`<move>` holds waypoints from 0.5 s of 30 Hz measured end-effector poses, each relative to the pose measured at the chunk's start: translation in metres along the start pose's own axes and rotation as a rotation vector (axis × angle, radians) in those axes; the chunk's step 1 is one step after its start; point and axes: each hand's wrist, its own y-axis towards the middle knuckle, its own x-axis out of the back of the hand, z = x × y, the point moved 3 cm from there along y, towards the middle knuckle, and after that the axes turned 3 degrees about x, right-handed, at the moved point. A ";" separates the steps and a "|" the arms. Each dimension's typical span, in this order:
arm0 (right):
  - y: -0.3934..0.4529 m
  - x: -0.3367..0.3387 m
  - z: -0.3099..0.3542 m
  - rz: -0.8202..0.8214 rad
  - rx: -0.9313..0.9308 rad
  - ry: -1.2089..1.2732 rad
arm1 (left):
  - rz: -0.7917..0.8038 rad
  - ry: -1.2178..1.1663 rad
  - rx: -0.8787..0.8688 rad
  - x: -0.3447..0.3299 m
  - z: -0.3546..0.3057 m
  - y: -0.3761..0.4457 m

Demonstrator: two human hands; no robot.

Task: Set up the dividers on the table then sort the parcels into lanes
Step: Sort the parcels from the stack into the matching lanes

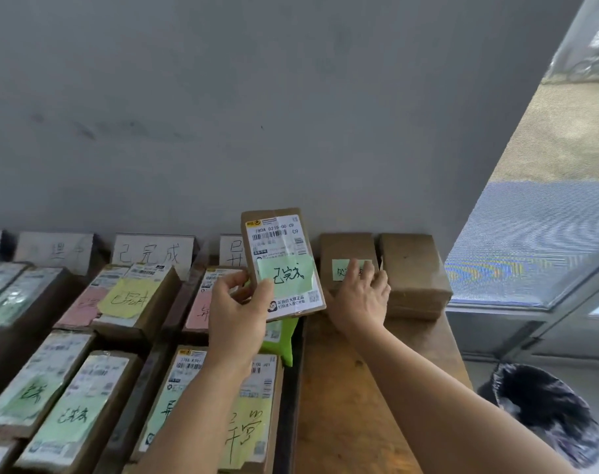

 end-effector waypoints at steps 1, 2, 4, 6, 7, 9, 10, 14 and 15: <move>0.000 0.000 0.002 -0.003 0.001 0.000 | -0.003 -0.003 0.000 0.001 0.001 0.001; 0.001 0.001 0.003 -0.010 0.003 -0.001 | -0.005 -0.003 0.001 0.002 0.002 0.001; 0.001 0.002 0.005 -0.027 0.007 -0.006 | -0.009 -0.001 0.004 0.004 0.003 0.002; 0.000 0.001 0.004 -0.034 0.010 -0.004 | -0.007 -0.006 0.014 0.005 0.004 0.002; 0.000 0.000 0.004 -0.035 0.013 -0.002 | -0.006 -0.006 0.017 0.006 0.005 0.001; 0.001 -0.002 0.003 -0.031 0.016 -0.008 | -0.005 0.005 0.016 0.007 0.005 -0.001; 0.002 -0.002 0.003 -0.028 0.015 -0.012 | -0.005 0.008 0.016 0.007 0.005 -0.002; 0.008 -0.004 0.007 -0.048 0.020 -0.003 | -0.017 0.006 0.023 0.009 0.006 -0.004; 0.008 -0.005 0.008 -0.047 0.020 -0.003 | -0.021 0.008 0.025 0.010 0.007 -0.005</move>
